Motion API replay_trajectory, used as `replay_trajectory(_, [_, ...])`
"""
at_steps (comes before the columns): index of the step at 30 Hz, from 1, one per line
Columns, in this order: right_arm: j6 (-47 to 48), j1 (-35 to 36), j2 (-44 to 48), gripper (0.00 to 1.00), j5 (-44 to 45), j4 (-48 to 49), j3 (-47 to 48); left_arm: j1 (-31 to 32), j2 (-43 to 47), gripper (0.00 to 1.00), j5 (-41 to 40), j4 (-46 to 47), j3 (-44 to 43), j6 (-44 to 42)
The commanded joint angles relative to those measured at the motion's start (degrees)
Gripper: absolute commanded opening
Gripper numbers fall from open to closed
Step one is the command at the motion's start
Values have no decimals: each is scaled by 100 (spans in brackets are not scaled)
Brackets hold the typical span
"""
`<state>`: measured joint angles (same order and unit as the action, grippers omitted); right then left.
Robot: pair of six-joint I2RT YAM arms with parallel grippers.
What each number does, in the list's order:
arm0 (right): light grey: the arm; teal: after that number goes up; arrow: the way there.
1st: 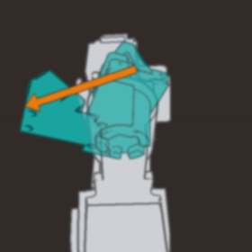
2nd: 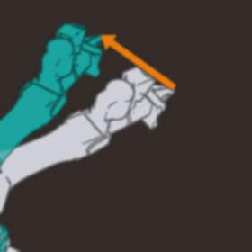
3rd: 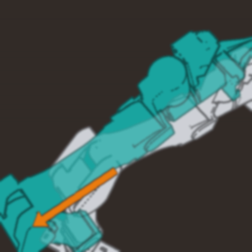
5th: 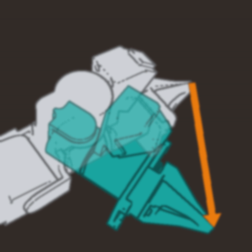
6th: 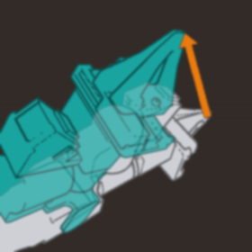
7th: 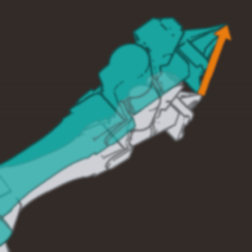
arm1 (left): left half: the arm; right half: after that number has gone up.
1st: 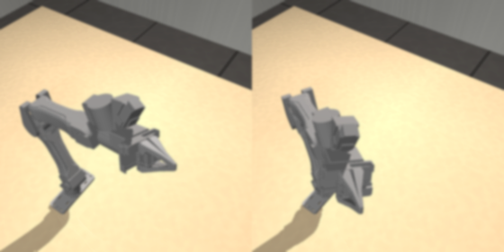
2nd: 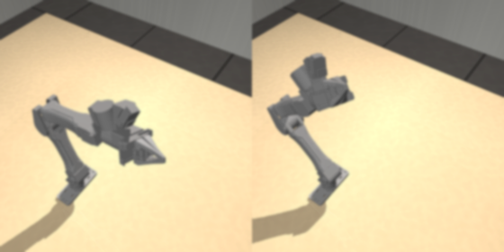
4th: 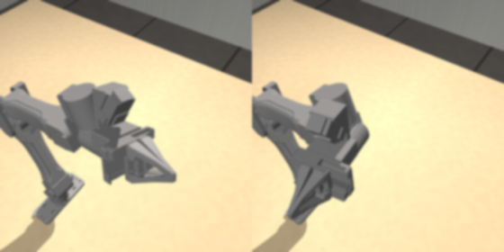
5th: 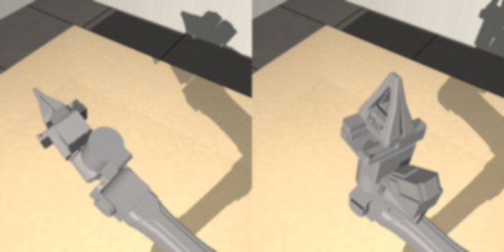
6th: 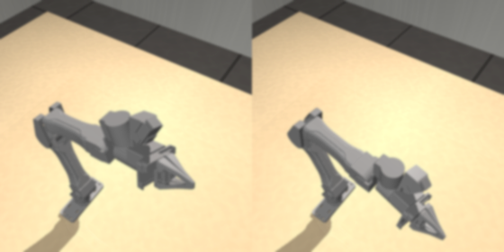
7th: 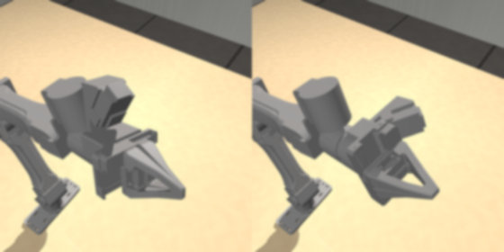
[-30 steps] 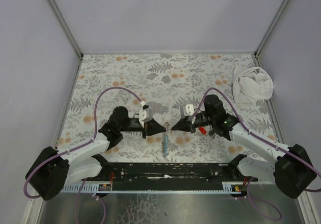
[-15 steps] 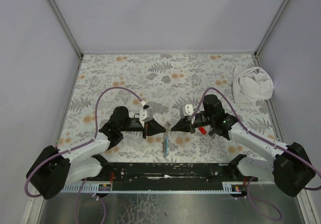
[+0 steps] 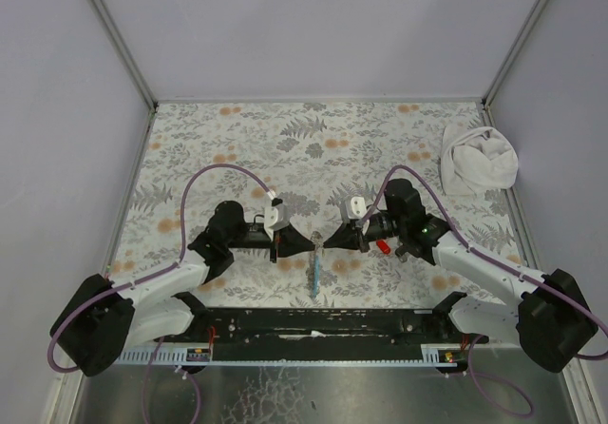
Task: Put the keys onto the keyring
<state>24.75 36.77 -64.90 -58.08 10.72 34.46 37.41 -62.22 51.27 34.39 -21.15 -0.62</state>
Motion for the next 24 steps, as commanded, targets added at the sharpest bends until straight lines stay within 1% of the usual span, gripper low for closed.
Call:
replay_trajectory(1, [-101,73,-13,0,-26,402,220,-36,-34,0,141,551,-69,175])
replay_trajectory(13, [-142,206,-66,0,289,460,234,-23,-71,0,-37,629,-88,386])
replay_trajectory(24, [-86,205,153,0,613,271,228,-23,93,0,-40,541,-25,288])
